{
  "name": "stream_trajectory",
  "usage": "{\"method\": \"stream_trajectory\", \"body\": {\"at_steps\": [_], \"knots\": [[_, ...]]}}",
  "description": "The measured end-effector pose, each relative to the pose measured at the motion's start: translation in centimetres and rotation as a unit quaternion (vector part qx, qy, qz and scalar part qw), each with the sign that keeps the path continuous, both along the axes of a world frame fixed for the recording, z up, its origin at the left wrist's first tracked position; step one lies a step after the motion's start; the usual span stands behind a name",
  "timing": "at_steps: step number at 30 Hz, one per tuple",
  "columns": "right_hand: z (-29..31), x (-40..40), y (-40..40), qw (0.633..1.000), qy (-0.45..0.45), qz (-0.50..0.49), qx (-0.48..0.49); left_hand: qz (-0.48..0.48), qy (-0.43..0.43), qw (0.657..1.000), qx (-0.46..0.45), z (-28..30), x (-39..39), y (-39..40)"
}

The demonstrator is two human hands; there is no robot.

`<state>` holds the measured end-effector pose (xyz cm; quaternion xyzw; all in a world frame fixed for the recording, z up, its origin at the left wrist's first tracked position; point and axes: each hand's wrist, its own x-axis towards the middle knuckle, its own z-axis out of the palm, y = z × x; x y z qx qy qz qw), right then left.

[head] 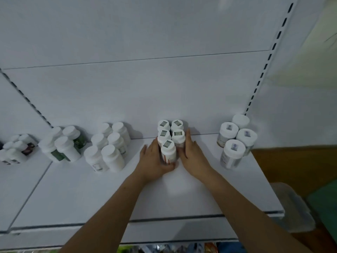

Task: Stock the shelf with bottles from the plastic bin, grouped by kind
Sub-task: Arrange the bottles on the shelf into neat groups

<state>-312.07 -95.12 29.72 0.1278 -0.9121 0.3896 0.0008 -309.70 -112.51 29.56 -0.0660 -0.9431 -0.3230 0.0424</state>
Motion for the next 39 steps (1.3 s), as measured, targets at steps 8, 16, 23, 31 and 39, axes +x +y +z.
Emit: {"method": "stream_trajectory", "body": {"at_steps": [8, 16, 23, 31, 39], "knots": [[-1.3, -1.9, -0.1, 0.986, 0.067, 0.024, 0.153, -0.006, 0.013, 1.0, -0.015, 0.2, -0.4, -0.1], [-1.7, -1.4, -0.2, 0.98, 0.077, 0.017, 0.183, -0.004, 0.05, 0.992, -0.114, -2.2, -0.9, -1.0], [-1.9, -1.6, 0.2, 0.981, 0.082, 0.014, 0.176, -0.009, 0.049, 0.996, -0.073, -2.1, -0.4, -1.0], [-2.0, -2.0, 0.2, 0.982, 0.08, 0.007, 0.169, -0.012, 0.073, 0.995, -0.071, -1.6, -0.5, -0.8], [1.2, 1.3, 0.6, 0.997, -0.002, 0.018, 0.077, 0.035, 0.031, 0.996, 0.072, 0.0, 5.0, -3.0]]}}
